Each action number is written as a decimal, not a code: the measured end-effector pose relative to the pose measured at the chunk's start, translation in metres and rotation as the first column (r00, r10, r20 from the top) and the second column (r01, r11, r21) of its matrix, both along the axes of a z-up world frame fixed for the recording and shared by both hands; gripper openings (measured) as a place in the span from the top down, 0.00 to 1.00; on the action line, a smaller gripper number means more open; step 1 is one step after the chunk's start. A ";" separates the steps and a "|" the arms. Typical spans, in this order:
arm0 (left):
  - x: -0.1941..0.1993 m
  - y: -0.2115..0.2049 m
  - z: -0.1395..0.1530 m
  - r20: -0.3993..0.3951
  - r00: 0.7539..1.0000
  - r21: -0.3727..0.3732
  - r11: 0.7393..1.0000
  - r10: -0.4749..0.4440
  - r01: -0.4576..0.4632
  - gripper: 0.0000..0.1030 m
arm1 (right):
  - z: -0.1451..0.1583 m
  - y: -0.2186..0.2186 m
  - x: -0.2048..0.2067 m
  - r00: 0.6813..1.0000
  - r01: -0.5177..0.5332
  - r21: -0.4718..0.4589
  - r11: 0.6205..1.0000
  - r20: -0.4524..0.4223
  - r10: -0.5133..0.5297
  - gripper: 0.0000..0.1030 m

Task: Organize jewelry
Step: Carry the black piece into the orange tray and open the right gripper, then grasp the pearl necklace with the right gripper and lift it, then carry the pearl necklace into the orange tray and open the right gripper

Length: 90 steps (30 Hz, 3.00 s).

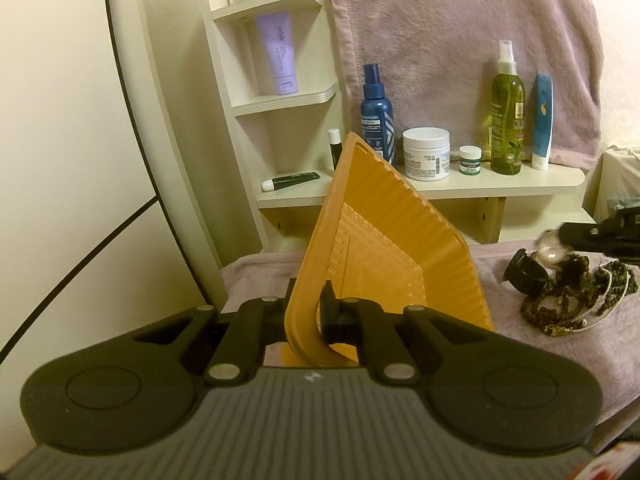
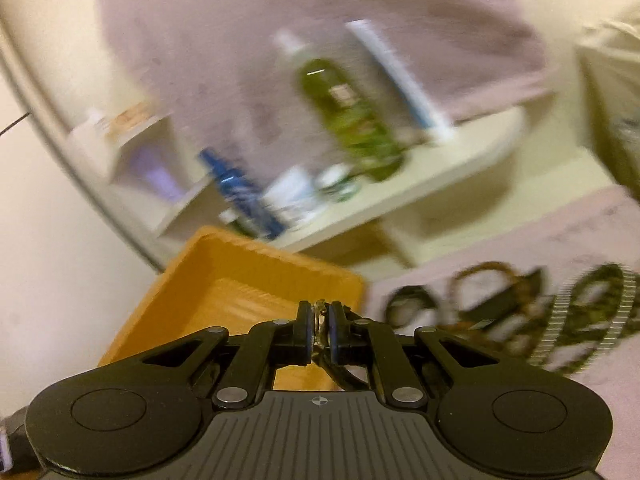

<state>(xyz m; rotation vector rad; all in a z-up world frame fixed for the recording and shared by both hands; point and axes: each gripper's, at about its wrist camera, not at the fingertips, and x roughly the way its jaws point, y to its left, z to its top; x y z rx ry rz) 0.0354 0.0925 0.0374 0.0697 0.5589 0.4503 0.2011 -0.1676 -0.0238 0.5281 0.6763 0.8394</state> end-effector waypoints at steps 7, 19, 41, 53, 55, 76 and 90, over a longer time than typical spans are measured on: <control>-0.001 0.001 0.001 0.000 1.000 -0.008 1.000 -0.005 0.005 0.93 | -0.013 0.068 -0.033 0.986 -0.166 -0.034 0.986 0.024 0.167 0.92; -0.004 0.004 -0.001 0.002 1.000 -0.036 0.999 -0.008 0.008 0.93 | -0.041 0.098 -0.040 0.982 -0.191 -0.092 0.977 -0.022 0.190 0.84; -0.002 0.010 -0.003 0.007 1.000 -0.060 0.998 0.006 -0.006 0.93 | -0.050 -0.019 -0.060 0.968 0.249 -0.406 0.879 0.134 -0.212 0.47; -0.004 0.009 -0.004 0.006 1.000 -0.059 0.998 0.009 -0.008 0.93 | -0.053 -0.028 -0.048 0.953 0.296 -0.459 0.838 0.199 -0.228 0.47; -0.004 0.010 -0.004 0.007 1.000 -0.060 0.998 0.010 -0.009 0.93 | -0.051 -0.028 -0.041 0.949 0.311 -0.460 0.832 0.203 -0.242 0.47; -0.004 0.012 -0.005 0.008 1.000 -0.060 0.998 0.011 -0.011 0.93 | -0.045 -0.033 -0.011 0.919 0.394 -0.438 0.808 0.201 -0.340 0.98; -0.005 0.010 -0.004 0.014 1.000 -0.067 0.998 0.007 -0.006 0.93 | 0.047 -0.064 -0.033 0.877 0.426 -0.339 0.839 0.381 -0.291 0.98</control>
